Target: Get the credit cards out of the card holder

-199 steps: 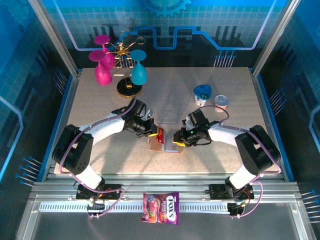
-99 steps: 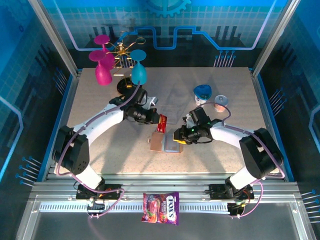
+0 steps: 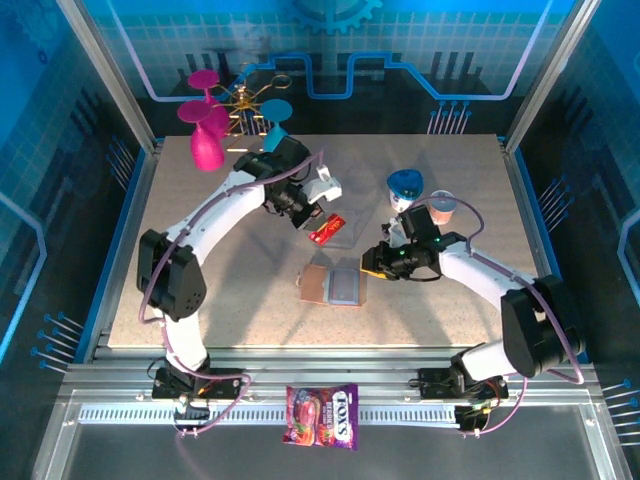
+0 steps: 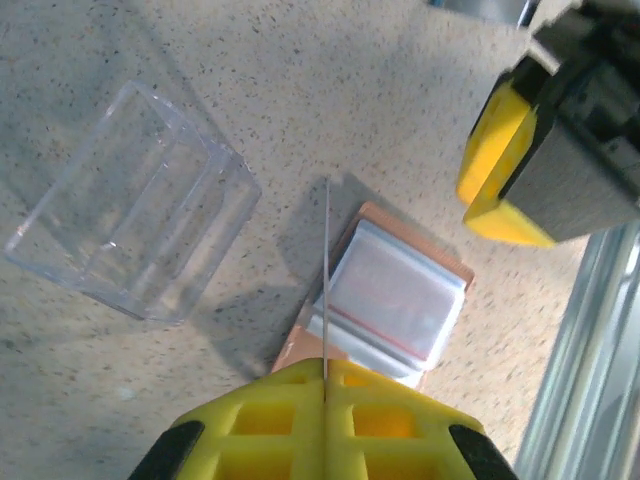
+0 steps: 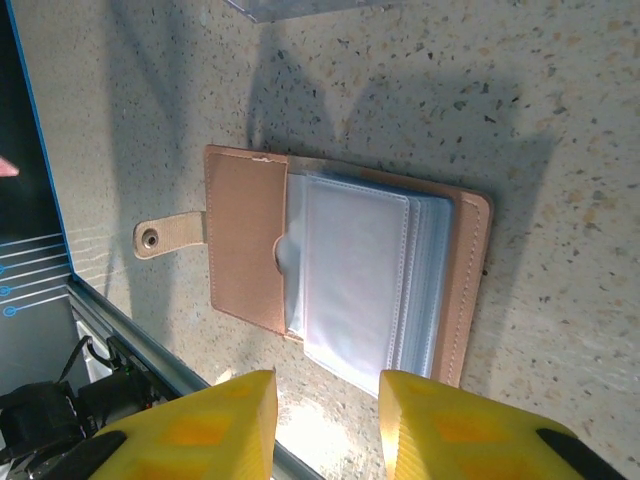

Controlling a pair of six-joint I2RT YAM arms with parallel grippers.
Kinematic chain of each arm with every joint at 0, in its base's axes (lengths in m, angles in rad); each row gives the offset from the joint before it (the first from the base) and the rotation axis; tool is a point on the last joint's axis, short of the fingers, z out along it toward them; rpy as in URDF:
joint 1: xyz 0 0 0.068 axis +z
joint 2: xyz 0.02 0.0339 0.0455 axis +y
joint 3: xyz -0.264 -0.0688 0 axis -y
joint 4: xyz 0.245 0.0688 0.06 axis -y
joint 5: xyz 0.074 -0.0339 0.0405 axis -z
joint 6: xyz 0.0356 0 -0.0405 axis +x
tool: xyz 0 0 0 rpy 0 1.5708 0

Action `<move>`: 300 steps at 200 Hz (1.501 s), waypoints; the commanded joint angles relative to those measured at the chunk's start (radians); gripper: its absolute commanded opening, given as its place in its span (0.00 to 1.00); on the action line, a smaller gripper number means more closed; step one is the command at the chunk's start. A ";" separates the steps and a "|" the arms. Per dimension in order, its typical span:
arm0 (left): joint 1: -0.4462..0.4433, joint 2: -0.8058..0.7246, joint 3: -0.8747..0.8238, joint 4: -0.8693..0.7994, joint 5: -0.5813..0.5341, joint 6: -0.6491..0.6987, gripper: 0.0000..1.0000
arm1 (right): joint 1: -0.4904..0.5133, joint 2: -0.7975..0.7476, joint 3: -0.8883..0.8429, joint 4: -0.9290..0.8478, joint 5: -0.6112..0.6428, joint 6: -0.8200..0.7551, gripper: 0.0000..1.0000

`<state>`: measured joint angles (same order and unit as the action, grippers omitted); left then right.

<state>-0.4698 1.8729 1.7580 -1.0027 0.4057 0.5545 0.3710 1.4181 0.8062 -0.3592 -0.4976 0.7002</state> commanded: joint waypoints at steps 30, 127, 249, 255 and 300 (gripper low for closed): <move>-0.047 0.165 0.251 -0.216 -0.154 0.396 0.00 | -0.042 -0.067 -0.013 -0.063 0.004 -0.030 0.34; -0.070 0.374 0.458 -0.233 -0.263 0.515 0.00 | -0.129 -0.142 -0.061 -0.108 0.003 -0.049 0.35; -0.089 0.469 0.453 -0.144 -0.299 0.521 0.00 | -0.190 -0.123 -0.088 -0.090 -0.027 -0.066 0.35; -0.090 0.473 0.452 -0.148 -0.294 0.520 0.00 | -0.194 -0.124 -0.090 -0.090 -0.027 -0.067 0.35; -0.098 0.483 0.454 -0.179 -0.260 0.498 0.00 | -0.208 -0.134 -0.103 -0.087 -0.033 -0.068 0.35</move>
<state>-0.5625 2.3474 2.1910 -1.1465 0.1017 1.0492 0.1810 1.2957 0.7181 -0.4412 -0.5087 0.6483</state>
